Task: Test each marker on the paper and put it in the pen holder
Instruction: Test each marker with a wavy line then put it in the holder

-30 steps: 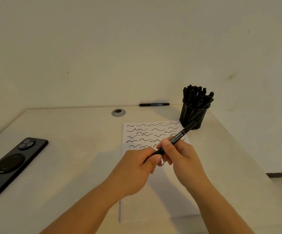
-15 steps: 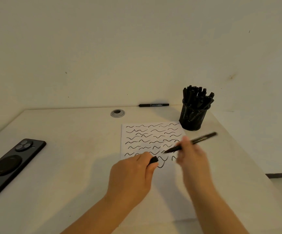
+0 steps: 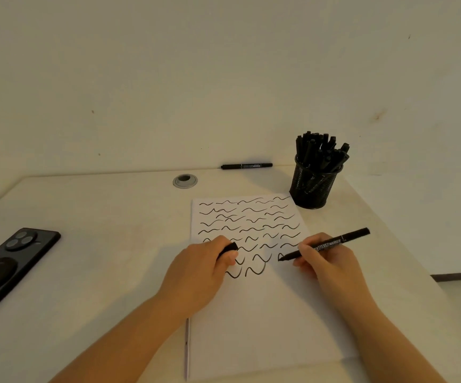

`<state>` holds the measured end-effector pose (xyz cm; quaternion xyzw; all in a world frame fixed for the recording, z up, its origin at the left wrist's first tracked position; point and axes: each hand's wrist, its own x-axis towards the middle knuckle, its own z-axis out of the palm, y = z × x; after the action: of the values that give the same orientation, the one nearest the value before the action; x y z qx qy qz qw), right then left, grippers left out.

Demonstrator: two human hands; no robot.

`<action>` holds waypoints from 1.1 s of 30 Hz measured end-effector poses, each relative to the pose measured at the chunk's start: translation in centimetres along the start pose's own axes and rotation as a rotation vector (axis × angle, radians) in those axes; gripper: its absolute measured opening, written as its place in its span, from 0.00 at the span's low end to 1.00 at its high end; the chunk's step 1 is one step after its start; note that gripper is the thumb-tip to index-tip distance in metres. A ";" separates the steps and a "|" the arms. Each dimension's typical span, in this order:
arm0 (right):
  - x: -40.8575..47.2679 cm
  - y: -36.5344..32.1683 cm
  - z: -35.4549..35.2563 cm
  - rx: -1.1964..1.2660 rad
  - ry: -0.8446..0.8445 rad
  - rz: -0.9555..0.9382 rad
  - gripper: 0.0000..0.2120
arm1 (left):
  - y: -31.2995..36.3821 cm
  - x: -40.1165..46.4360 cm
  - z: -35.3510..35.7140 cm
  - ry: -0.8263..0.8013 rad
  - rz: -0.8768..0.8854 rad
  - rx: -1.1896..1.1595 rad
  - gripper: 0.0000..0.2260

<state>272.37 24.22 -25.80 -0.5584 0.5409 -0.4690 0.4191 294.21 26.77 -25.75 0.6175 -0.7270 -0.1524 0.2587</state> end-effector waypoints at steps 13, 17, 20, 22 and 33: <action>-0.7 0.4 0.2 -0.201 -0.184 -0.136 0.10 | -0.5 -0.3 0.1 0.002 -0.034 -0.086 0.06; -0.6 0.5 0.2 -0.210 -0.117 -0.162 0.10 | -0.5 -0.4 0.2 0.002 -0.032 -0.101 0.06; -0.5 0.5 0.1 -0.213 -0.054 -0.142 0.11 | -0.5 -0.4 0.2 0.001 -0.033 -0.100 0.07; -0.4 0.8 -0.1 -0.222 0.016 -0.124 0.11 | -0.5 -0.4 0.2 0.001 -0.034 -0.096 0.08; 0.1 -0.1 -1.5 0.188 0.258 -0.054 0.10 | -0.3 -0.7 0.0 0.016 0.043 -0.120 0.05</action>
<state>270.96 24.16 -25.38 -0.4662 0.5286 -0.5965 0.3839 294.56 27.38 -26.06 0.5865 -0.7275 -0.1852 0.3041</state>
